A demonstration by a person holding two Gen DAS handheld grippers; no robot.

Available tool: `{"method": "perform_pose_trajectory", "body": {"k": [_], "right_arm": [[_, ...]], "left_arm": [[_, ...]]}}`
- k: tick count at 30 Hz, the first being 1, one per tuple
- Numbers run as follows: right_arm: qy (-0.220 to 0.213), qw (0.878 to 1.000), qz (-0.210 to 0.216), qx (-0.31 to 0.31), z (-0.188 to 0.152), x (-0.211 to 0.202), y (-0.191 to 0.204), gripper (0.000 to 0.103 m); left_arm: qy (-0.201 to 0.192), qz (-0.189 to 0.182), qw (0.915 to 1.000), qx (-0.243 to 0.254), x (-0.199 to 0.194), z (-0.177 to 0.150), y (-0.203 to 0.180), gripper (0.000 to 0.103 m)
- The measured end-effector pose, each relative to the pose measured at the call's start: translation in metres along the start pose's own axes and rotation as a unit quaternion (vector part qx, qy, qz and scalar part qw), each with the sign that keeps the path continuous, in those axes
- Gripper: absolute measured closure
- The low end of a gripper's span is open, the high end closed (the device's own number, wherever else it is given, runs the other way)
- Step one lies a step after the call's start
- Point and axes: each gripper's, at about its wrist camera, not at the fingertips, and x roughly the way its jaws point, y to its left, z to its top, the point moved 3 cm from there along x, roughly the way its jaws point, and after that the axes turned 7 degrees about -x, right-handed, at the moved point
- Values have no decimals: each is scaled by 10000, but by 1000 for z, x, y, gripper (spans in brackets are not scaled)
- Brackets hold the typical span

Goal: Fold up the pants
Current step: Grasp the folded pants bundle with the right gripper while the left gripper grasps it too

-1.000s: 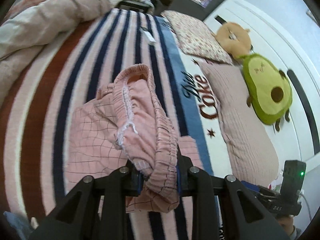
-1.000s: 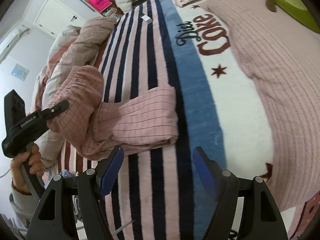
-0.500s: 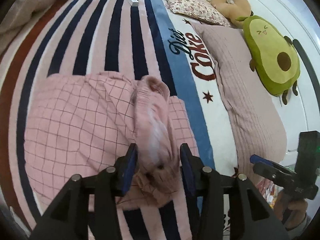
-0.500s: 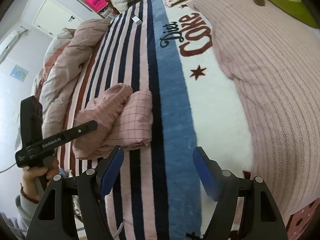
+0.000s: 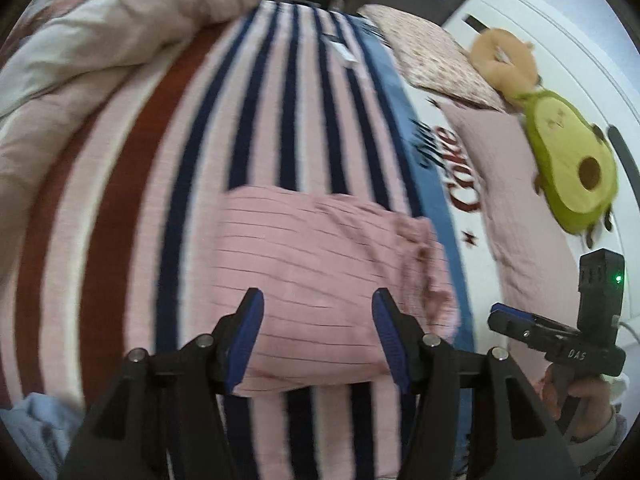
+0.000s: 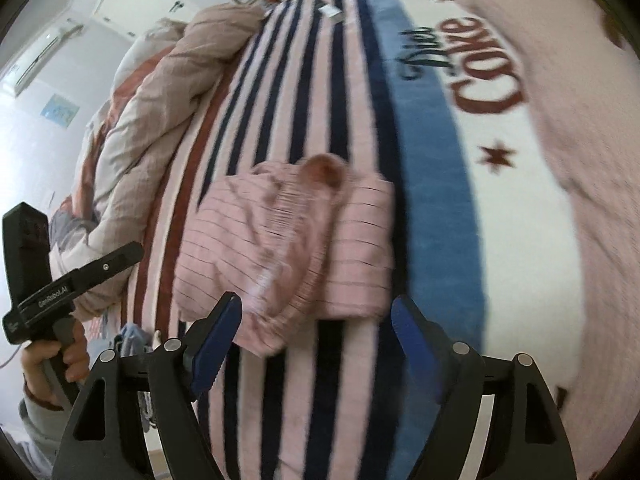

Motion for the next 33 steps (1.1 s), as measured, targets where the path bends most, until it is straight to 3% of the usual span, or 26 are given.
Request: {"method": "perform_pose_trajectory", "body": {"k": [2,5,10,13,15,19,29,31,33], "right_arm": [[25,10000,30,-41,6,13,11,22],[68,9998,-147,-153,15,37,25,21],[255,9967,-685,-355,21,74,42,21],[392,9896,-1281,-520,20,89,45,24],[472,9845,-1609,-516,19,97,42,37],[505,9777,-1961,-563,18,97,32,86],[137,9790,-2002,-353,27,59,3,91],[62,9820,-1867,-260,28,56,-3,89],[166,9826,-1832,-255,27,56,-12,81]], "left_arm": [[-62,91,9999,-107,-3,1,18,51],[-45,142,9994,-296,-3,1,42,51],[63,142,9992,-373,4,-3,62,51],[96,101,9992,-385,8,-4,66,51],[115,90,9992,-370,13,-5,67,51],[166,55,9992,-368,20,-6,69,51],[367,49,9991,-194,34,-9,57,51],[416,32,9990,-152,40,-11,53,51],[473,39,9988,-110,46,-13,51,51]]}}
